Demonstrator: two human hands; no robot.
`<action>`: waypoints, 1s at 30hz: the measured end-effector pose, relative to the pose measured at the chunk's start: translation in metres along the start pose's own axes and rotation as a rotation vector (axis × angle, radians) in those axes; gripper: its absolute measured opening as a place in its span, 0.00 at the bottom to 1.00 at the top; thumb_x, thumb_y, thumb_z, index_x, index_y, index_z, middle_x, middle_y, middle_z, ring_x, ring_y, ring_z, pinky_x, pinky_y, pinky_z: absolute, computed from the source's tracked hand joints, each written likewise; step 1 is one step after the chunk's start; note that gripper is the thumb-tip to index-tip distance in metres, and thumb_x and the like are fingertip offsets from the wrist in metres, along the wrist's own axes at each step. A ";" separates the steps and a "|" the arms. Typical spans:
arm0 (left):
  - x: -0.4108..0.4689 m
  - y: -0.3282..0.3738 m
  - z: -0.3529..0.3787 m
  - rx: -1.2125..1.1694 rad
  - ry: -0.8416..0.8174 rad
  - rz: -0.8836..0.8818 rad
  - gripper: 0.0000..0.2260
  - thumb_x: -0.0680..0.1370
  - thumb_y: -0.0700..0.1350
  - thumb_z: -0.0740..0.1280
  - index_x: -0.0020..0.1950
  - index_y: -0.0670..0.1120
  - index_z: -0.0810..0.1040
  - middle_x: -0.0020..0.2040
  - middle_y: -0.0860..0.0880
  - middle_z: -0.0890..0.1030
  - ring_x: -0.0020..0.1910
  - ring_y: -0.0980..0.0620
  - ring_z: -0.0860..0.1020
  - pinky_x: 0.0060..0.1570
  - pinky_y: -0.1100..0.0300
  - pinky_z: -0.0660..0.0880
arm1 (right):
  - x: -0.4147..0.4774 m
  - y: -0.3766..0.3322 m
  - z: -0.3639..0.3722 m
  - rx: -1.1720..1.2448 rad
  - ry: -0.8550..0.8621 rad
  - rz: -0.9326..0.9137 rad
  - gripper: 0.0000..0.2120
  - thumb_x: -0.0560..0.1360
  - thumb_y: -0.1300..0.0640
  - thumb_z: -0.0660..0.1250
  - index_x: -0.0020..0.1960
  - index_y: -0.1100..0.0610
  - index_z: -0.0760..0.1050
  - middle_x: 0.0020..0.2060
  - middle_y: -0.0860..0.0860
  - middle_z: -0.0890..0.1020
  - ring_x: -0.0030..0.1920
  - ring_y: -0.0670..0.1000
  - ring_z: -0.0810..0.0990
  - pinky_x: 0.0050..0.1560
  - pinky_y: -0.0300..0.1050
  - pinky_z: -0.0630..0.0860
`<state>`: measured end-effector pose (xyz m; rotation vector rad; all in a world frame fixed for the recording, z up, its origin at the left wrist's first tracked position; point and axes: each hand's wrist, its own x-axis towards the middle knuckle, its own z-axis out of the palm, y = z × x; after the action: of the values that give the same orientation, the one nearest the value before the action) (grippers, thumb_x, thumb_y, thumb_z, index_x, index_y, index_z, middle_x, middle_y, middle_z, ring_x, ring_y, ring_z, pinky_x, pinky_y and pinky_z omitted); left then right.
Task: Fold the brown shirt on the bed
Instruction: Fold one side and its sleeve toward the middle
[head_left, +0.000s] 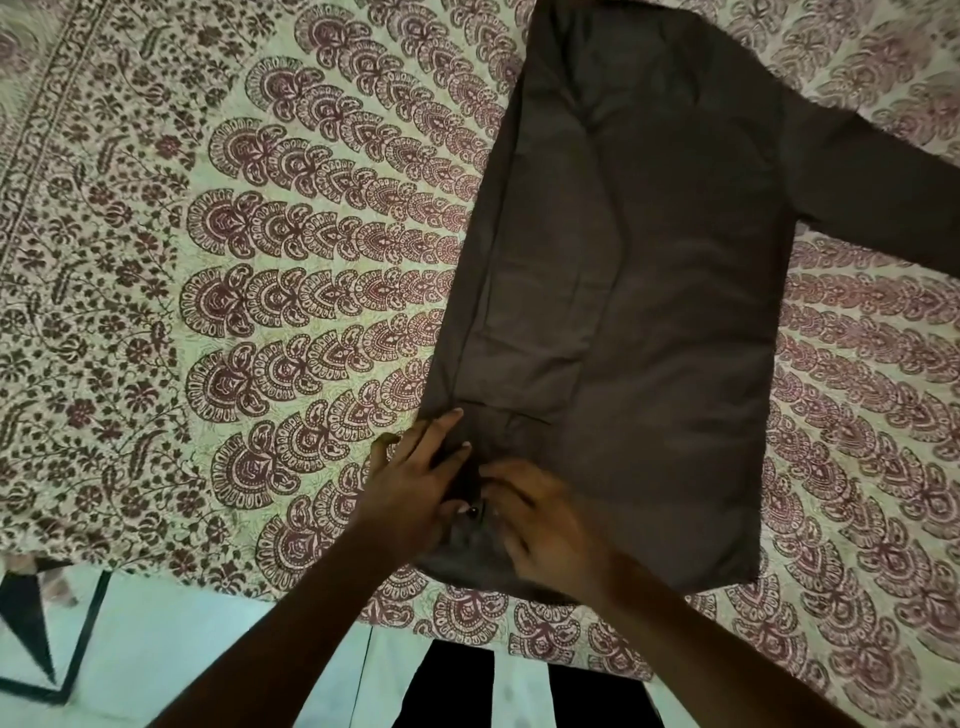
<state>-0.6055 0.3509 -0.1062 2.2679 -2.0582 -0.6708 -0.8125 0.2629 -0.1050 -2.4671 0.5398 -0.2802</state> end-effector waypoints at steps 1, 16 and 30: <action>-0.001 -0.003 0.002 0.030 -0.007 0.015 0.34 0.65 0.62 0.78 0.69 0.52 0.79 0.79 0.48 0.67 0.71 0.46 0.69 0.61 0.41 0.70 | 0.006 0.006 0.002 -0.059 0.000 0.009 0.20 0.76 0.60 0.67 0.67 0.63 0.79 0.69 0.58 0.78 0.69 0.59 0.77 0.67 0.51 0.76; 0.005 -0.011 -0.005 0.158 -0.031 0.046 0.48 0.64 0.72 0.75 0.79 0.53 0.66 0.75 0.51 0.71 0.70 0.45 0.73 0.62 0.36 0.68 | 0.098 0.136 -0.060 -0.559 -0.274 -0.126 0.32 0.83 0.31 0.50 0.83 0.43 0.56 0.84 0.54 0.52 0.84 0.58 0.51 0.79 0.64 0.54; 0.081 0.001 -0.044 0.097 0.155 0.087 0.27 0.73 0.55 0.66 0.71 0.46 0.76 0.66 0.46 0.76 0.65 0.42 0.75 0.63 0.42 0.66 | 0.154 0.189 -0.087 -0.616 -0.382 -0.240 0.31 0.83 0.31 0.49 0.83 0.38 0.50 0.84 0.55 0.47 0.84 0.58 0.47 0.80 0.63 0.53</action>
<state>-0.5893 0.2619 -0.0901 2.1846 -2.1447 -0.3855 -0.7617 0.0115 -0.1353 -3.0780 0.1737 0.3148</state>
